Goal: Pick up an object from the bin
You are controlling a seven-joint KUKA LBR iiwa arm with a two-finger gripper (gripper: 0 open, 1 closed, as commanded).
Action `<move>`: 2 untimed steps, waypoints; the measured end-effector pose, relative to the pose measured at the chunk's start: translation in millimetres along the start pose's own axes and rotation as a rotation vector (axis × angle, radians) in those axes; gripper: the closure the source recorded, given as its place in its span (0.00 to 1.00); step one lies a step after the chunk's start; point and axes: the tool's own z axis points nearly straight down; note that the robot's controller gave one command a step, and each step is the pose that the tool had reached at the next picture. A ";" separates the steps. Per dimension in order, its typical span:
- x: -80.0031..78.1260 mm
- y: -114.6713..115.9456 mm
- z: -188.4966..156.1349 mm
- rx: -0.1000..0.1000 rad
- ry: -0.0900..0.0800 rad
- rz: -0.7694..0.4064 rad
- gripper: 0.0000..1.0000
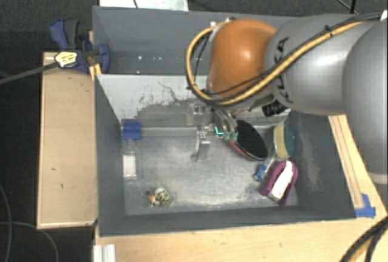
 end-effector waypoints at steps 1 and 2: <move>3.4 -55.5 94.0 0.002 -0.001 -0.162 0.00; 101.1 -33.0 61.2 0.001 -0.005 -0.487 0.00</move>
Offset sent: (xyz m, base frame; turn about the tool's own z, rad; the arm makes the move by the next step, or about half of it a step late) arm -0.0025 -0.0529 -0.0910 -0.1656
